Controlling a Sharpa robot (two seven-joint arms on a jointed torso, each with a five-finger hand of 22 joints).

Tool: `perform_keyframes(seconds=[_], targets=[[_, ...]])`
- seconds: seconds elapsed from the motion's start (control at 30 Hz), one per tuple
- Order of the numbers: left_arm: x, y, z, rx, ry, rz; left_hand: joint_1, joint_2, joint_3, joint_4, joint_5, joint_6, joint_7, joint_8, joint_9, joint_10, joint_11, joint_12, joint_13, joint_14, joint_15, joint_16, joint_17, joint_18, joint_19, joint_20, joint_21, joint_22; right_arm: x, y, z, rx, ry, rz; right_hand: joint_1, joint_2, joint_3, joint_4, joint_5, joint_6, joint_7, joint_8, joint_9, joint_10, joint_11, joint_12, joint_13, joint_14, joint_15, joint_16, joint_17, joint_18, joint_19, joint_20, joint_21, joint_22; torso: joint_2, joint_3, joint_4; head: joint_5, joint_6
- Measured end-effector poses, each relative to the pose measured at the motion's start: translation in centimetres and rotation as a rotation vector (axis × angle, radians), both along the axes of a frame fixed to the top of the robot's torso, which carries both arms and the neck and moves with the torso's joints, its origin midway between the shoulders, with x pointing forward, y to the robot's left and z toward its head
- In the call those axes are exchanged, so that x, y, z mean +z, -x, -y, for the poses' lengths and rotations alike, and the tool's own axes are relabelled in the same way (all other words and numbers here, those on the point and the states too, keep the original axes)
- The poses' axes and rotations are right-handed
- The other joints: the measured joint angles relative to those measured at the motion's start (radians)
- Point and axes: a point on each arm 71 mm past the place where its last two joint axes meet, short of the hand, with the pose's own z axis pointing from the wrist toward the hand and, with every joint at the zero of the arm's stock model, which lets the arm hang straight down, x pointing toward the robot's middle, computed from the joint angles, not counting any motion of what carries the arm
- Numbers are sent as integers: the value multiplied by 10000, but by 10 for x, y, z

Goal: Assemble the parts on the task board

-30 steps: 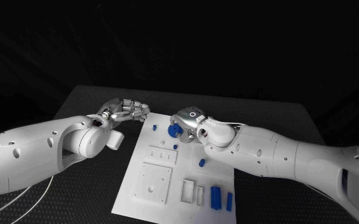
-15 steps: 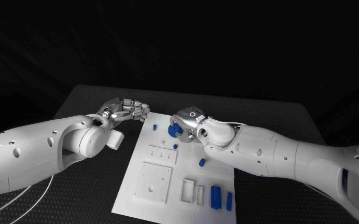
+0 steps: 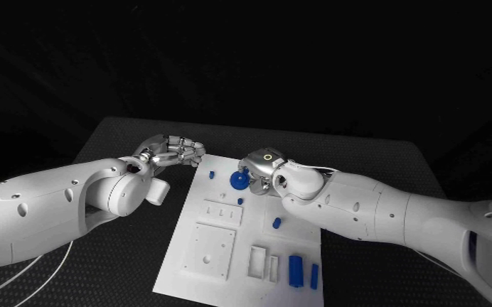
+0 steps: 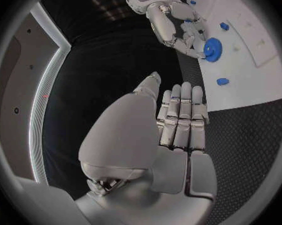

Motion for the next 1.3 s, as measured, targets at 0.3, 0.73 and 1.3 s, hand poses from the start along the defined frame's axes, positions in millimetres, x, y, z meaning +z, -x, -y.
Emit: perform_keyframes(seconds=[0.3,0.73,1.3], targets=[[0,0,-1,22,-5,-3,0,0,0,0,0,0,0,0,1,0,0,0,0,0,0,0,9,0,0,0,0,0,-1,-1,4,-121,-23,-240,-365,-59,-288,-56,-82,-2,2,-3,-17,-1,1,0,18,-1,0,1,11,1,-1,1,0,13,-1,-3,0,-3,1],[0,1,-7,117,-26,-6,0,0,0,-1,0,0,0,0,1,0,0,0,0,0,0,0,7,0,0,0,0,-2,-2,6,33,-331,-156,-419,-406,-18,-244,-99,112,32,27,118,70,5,-4,-6,27,22,21,1,20,1,0,3,0,-2,-1,9,-31,-7,50],[0,-3,-15,345,-116,48,80,0,-4,48,0,0,0,0,2,0,0,0,0,0,0,0,17,0,0,0,0,5,57,2,98,-927,-2957,169,-795,-209,-1196,129,-863,143,44,169,70,43,30,34,8,53,52,-44,68,0,132,15,44,-83,-12,59,-80,-108,206]])
